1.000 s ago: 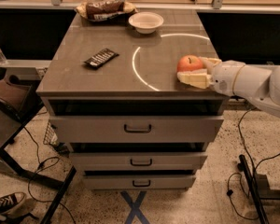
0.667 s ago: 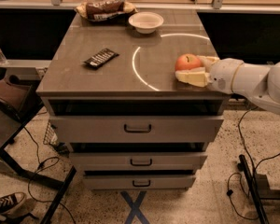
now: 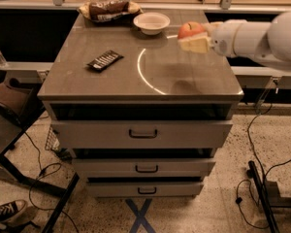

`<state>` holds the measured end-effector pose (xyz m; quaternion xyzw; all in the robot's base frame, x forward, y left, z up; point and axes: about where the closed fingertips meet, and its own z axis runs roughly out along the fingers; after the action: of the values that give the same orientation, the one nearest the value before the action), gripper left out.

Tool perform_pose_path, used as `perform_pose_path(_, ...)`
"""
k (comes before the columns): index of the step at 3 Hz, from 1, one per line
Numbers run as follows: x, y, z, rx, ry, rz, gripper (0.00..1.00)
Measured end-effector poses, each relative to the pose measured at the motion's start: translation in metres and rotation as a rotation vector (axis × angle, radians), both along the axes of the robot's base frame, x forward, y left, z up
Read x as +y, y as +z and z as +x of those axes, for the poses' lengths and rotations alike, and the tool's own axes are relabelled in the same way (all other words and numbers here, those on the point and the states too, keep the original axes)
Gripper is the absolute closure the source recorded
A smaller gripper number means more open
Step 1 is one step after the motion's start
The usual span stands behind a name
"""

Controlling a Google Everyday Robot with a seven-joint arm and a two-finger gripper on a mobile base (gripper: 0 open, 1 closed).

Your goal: Move apple near paper bowl

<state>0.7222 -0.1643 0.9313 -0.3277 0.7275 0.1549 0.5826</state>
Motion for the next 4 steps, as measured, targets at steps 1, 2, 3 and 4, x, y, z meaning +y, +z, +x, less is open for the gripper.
perform_pose_path(1, 0.008, 0.016, 0.052, 0.013, -0.075, -0.022, 1.00)
perform_pose_path(2, -0.001, 0.011, 0.127, 0.044, -0.200, 0.005, 1.00)
perform_pose_path(3, -0.022, -0.002, 0.168, 0.050, -0.271, 0.050, 1.00)
perform_pose_path(4, -0.047, -0.017, 0.194, 0.044, -0.312, 0.112, 1.00)
